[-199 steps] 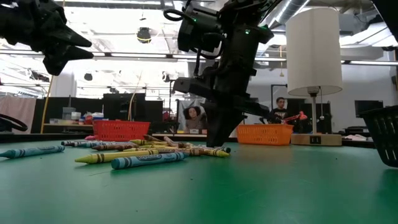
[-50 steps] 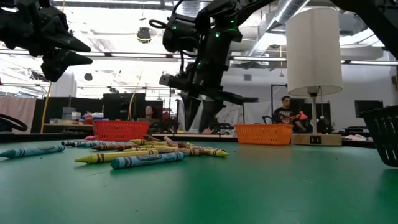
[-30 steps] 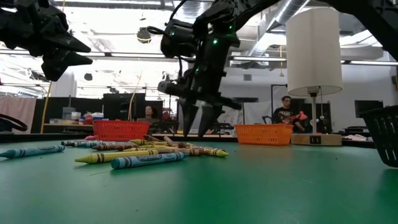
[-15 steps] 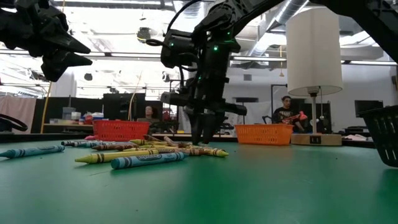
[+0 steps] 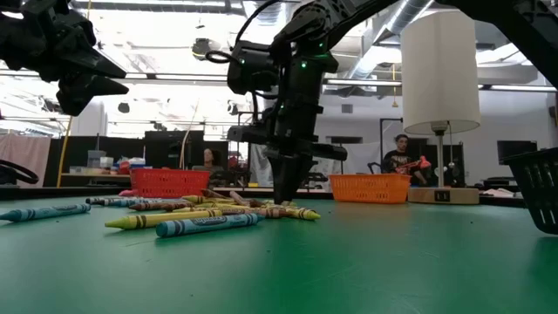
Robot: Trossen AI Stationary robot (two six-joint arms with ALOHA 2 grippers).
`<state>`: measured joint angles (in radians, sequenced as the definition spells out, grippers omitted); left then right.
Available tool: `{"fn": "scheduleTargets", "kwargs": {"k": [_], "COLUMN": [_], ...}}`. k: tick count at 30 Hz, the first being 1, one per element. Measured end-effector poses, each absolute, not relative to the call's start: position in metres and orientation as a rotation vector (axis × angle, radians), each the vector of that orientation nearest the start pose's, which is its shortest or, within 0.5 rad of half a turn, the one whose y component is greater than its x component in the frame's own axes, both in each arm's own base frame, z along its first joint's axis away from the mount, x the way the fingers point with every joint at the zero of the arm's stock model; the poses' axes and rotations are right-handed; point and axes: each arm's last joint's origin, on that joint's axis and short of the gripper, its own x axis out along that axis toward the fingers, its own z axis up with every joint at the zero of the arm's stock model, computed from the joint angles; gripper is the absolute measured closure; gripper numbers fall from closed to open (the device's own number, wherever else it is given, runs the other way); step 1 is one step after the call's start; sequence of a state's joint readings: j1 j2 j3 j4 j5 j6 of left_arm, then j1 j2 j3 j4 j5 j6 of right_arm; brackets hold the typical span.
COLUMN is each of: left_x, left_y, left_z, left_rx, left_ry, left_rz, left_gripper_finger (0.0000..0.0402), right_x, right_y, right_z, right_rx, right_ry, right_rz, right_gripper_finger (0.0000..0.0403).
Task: Sort crayons
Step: Put the yellow crayon into the green bin
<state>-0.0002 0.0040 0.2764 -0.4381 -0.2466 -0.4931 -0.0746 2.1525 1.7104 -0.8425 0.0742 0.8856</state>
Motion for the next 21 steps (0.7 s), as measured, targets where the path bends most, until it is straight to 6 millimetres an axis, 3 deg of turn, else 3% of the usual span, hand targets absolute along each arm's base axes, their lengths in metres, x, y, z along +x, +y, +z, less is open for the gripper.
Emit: {"fn": "scheduleTargets", "kwargs": {"k": [11,17,21], "left_x": [0.070,0.070,0.070], "left_y": [0.007,0.007,0.007], "left_z": [0.213,0.213,0.213], "left_rx": [-0.479,-0.494,-0.495], "left_ry": [0.099,0.098,0.098], "left_rz": [0.278,0.276,0.276], "left_gripper_finger": [0.0266,0.0266,0.0266], "right_x": [0.411,0.376,0.345], "right_y": [-0.033,-0.004,0.028], "right_z": [0.244,0.282,0.305], "right_rx": [0.724,0.585,0.505], "right_ry": [1.078,1.167,1.265], "right_rz": [-0.668,-0.639,-0.577], "right_gripper_finger": [0.0402,0.0402,0.0403]}}
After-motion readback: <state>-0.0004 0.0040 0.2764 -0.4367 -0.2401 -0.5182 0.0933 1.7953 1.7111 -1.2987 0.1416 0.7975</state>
